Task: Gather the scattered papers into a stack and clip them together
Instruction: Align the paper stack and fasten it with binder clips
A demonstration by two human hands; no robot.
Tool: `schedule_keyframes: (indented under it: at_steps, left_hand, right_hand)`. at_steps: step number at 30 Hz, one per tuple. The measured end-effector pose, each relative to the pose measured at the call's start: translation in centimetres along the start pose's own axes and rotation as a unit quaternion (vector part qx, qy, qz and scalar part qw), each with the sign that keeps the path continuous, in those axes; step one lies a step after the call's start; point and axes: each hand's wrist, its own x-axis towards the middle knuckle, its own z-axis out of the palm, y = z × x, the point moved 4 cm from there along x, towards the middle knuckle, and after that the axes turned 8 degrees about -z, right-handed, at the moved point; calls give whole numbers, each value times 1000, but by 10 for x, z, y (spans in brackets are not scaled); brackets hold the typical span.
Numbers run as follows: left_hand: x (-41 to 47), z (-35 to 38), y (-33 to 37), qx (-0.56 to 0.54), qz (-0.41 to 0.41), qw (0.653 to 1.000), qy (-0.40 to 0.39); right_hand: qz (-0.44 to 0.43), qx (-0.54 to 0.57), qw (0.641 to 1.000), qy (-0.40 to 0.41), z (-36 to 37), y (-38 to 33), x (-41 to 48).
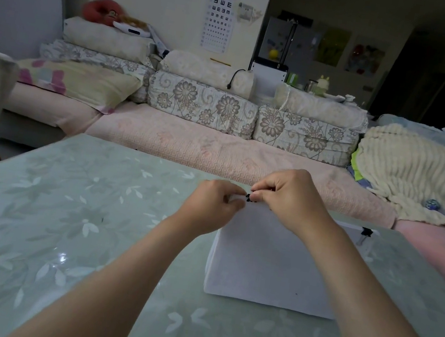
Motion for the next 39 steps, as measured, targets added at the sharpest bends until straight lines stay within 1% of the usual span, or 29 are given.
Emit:
schedule_keyframes:
  at_steps: [6,10,13,16,18,22,27,29,32,36,39]
  left_hand:
    - [-6,-3,0,6,-1,1000,6]
    - [-8,-5,1,-1,-4,1000,6]
    - [-10,-7,2,-6,-3,1000,15]
    - [-9,-9,-1,-30,-20,999,18]
    - [-8,-9,-3,-41,-27,999,6]
    - [-8,-8,-3,-65,-36,997,-5]
    - [-8,-6,-5,-106,-57,993,-2]
    - [-8,-5,-7,-118,-65,991,-1]
    - [-7,-3,-8,-126,-75,989,1]
    - [-8,-4,-7,-116,-71,991,-14]
    - [-10,-6,-5,-104,-67,992,-14]
  right_hand:
    - [-17,-39,999,-8,1,-5,5]
    - [1,-44,998,-40,-1,-5,10]
    - [-2,-68,995,-68,2,-5,12]
    - [-4,-74,994,-78,6,-2,13]
    - [5,-50,995,-85,6,5,12]
    - [43,50,994,-91,9,19,6]
    - [53,131,989,-41,13,27,3]
    - [42,158,986,-15,15,29,1]
    - [29,153,988,-12,18,32,2]
    - [39,114,991,-59,21,36,3]
    - [32,127,991,-37,24,35,-1]
